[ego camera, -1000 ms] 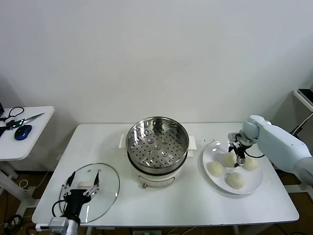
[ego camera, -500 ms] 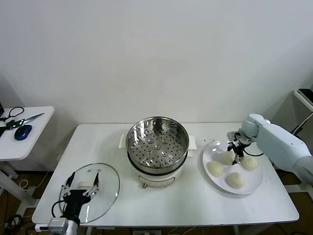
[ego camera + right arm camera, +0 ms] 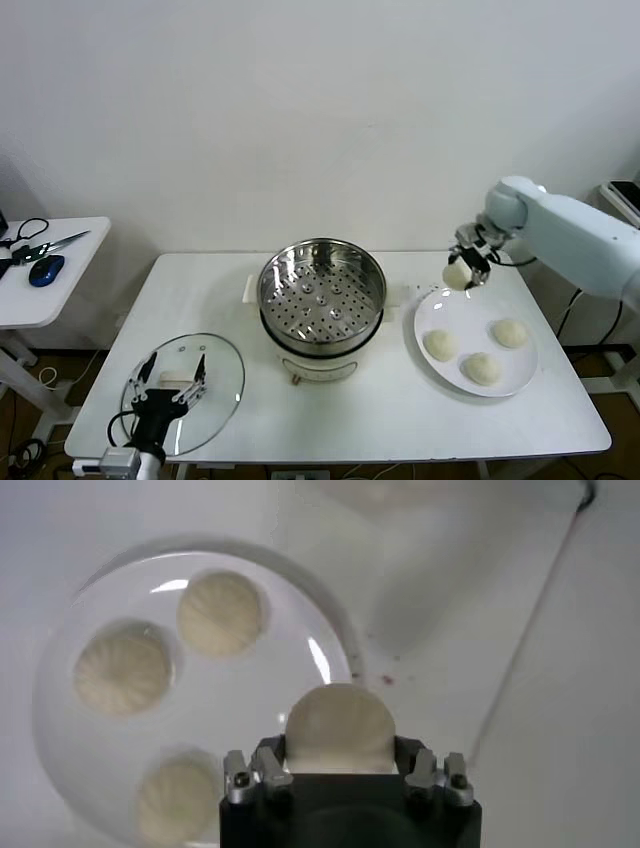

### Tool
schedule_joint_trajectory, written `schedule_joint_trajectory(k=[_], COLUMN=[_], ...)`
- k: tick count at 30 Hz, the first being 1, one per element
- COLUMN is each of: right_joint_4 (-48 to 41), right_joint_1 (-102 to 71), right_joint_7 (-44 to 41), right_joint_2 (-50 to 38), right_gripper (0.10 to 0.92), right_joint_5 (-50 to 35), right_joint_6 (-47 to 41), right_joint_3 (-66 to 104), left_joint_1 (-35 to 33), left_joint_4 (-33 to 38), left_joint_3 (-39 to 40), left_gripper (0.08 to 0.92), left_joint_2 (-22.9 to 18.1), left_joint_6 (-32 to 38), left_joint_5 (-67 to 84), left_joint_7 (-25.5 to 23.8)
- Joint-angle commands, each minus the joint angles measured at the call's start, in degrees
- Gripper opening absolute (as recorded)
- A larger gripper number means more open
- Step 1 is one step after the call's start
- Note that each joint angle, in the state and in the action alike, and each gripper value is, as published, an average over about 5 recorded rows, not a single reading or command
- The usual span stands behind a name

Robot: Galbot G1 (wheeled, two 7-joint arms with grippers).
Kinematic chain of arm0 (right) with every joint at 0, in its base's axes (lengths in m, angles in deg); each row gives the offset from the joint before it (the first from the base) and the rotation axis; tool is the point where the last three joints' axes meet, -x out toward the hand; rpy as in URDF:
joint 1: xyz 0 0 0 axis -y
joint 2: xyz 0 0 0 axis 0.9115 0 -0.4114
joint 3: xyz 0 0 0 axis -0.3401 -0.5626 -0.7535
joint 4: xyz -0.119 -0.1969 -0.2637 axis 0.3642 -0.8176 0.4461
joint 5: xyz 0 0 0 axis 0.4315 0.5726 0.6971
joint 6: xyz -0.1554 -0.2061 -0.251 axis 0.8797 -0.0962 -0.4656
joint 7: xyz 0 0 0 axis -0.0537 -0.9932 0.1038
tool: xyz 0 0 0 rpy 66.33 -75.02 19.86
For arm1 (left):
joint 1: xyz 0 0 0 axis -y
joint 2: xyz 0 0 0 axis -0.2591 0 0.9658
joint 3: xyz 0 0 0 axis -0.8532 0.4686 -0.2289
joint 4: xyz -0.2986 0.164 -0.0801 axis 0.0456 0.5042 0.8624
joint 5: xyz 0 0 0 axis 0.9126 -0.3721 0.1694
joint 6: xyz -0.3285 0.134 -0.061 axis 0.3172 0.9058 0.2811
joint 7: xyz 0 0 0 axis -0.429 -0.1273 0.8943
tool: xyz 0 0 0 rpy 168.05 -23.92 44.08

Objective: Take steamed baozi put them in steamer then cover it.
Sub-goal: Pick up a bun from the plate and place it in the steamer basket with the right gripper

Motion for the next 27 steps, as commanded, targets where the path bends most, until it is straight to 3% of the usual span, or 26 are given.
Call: schedule_joint_trajectory(k=[1,14,27], right_joint_4=[6.26,3.34,-4.90], right_joint_1=[12.68,6.57,-5.70], right_joint_7=[0.11,1.19,2.34], right_joint_2=[8.50,25.08,30.77], right_gripper=[0.687,0.695,0.696], right_joint_5=[5.89,10.22,19.81], right_joint_6=[12.68,15.99,18.77], right_joint_3=[-6.44,-1.56,2.61], left_joint_1=[-0.79,-0.64,-0.83], left_joint_4=[0.12,-0.04,-0.44], left_joint_3=[-0.01,0.96,0.20], left_gripper=[0.823,0.823,0.823], left_joint_2=[0.52,1.57,2.13], left_joint_6=[0.19,-0.05,-0.11], left_joint_5=[0.22,-0.02,0.62], left_joint_7=[-0.10,-0.35,-0.11])
